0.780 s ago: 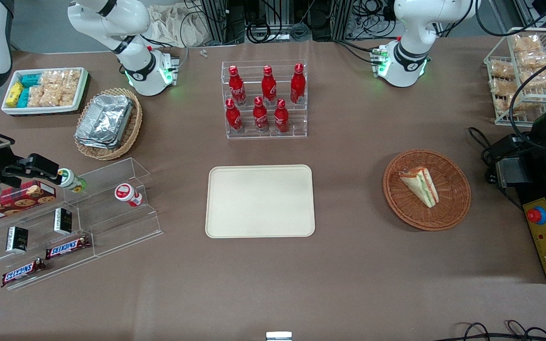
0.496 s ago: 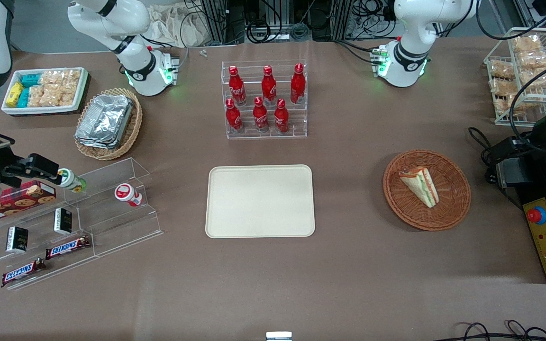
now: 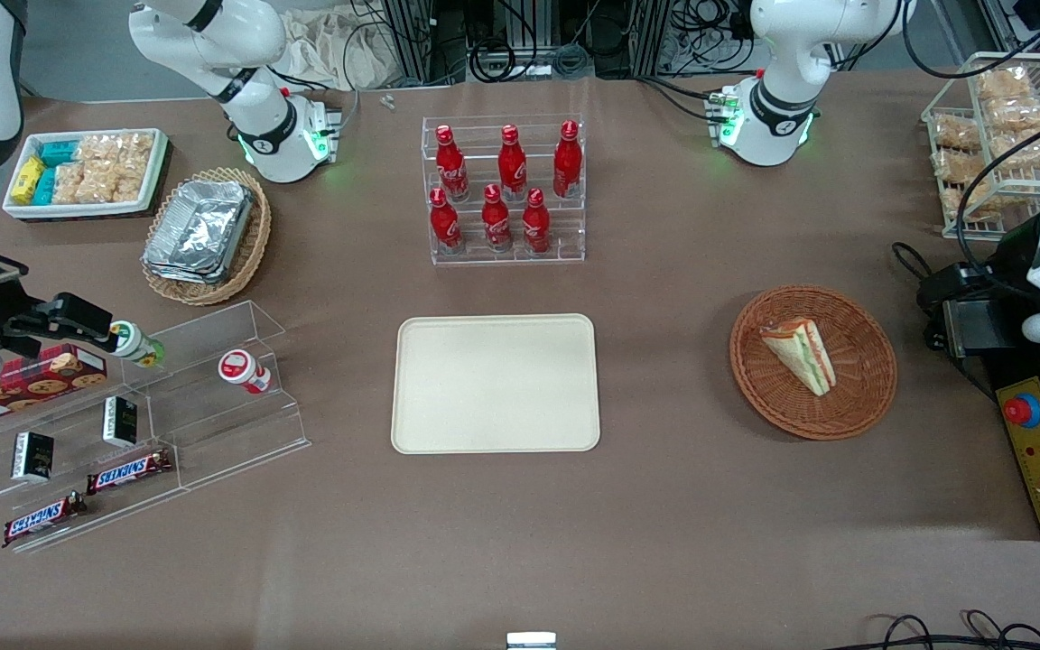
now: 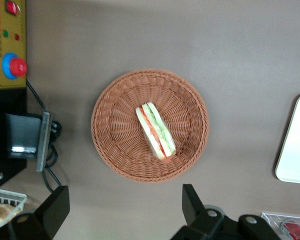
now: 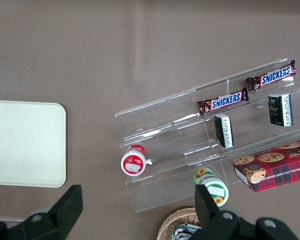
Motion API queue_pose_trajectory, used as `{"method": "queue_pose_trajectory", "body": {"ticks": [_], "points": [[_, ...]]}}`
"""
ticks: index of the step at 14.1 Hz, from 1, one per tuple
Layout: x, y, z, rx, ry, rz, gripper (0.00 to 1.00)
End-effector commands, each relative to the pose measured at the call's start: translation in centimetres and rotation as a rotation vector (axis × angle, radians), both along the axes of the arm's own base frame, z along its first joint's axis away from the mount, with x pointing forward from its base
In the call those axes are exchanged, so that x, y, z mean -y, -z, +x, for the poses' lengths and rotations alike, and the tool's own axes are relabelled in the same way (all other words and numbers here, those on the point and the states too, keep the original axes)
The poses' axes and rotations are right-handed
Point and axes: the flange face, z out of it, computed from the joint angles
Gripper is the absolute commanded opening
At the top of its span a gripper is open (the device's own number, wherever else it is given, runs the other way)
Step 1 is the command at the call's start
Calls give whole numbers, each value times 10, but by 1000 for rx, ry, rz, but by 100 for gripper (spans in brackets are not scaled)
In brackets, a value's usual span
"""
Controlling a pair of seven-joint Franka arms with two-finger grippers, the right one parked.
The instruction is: Place sandwich from basket to tray
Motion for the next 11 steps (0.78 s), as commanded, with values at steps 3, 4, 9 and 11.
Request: {"method": "queue_pose_trajectory", "body": {"ticks": [3,4,9,11], "points": [[46,48,-13,-24,-135,5,100],[61,67,-15,-21,-157,18,100],[70,145,-36,-36,-289,38,100],[70,165,-40,-29,-365,43,100]]}}
